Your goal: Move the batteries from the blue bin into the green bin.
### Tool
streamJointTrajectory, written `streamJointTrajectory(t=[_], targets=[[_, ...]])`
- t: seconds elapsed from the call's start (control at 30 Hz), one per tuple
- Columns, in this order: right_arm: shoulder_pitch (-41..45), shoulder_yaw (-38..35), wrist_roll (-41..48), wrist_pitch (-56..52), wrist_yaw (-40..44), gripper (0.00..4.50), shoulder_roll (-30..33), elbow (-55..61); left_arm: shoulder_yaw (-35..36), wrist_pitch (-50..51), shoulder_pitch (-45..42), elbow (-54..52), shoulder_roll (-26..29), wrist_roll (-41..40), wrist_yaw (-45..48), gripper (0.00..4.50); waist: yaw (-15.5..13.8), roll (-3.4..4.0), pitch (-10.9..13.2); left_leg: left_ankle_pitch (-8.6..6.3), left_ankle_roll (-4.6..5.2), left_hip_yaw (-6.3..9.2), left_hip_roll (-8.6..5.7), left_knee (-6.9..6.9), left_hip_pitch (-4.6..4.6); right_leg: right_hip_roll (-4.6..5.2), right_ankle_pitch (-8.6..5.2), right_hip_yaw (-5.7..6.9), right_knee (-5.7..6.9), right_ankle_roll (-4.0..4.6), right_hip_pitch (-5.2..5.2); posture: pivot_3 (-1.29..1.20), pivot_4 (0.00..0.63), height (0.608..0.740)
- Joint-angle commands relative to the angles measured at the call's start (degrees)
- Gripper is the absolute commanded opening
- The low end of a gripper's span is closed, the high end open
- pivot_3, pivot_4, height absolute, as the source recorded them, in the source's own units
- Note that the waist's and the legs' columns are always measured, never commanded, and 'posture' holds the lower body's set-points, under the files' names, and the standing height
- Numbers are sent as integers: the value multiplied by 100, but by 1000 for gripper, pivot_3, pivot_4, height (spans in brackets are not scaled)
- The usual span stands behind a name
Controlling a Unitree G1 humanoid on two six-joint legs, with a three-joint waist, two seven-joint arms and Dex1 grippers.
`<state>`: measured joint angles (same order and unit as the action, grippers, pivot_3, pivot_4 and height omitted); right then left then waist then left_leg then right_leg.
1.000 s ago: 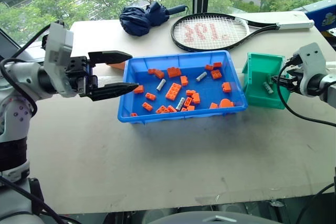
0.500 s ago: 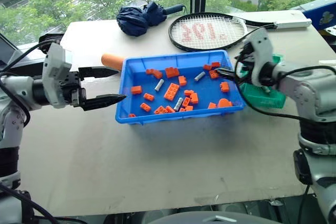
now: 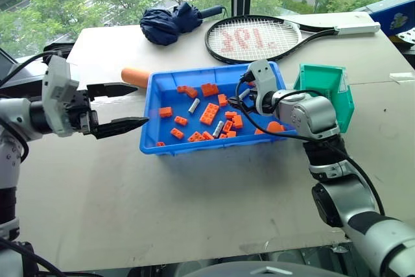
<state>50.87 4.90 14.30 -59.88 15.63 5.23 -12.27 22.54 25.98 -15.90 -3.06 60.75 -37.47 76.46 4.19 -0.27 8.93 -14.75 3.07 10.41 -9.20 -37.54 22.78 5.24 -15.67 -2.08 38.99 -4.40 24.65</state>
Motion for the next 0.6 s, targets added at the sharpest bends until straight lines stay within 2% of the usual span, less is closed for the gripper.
streamJointTrajectory(t=[0.03, 0.23, 0.6], targets=[[268, -223, 4, 180, -156, 4453, -206, -306, 248, -28, 6, -162, 61, -80, -45, 4500, 17, 0, 0, 0, 0, 0, 0, 0, 0, -1, 0, 0, 0, 0, 1, 0, 150, 740], [762, -599, -135, 951, -601, 4453, -593, -1613, 229, -132, -1, -136, -27, -63, -126, 4500, 93, 1, 0, 1, -2, 0, 0, 0, 0, -2, 1, 0, 3, 2, 1, 0, 150, 740], [1316, -402, -684, 2166, -595, 4453, -713, -3331, 189, -146, -59, -148, -19, -73, -165, 4500, 202, 1, -2, 2, -3, 2, 0, 1, -2, -4, 1, 0, 4, 2, 2, 0, 150, 740]])
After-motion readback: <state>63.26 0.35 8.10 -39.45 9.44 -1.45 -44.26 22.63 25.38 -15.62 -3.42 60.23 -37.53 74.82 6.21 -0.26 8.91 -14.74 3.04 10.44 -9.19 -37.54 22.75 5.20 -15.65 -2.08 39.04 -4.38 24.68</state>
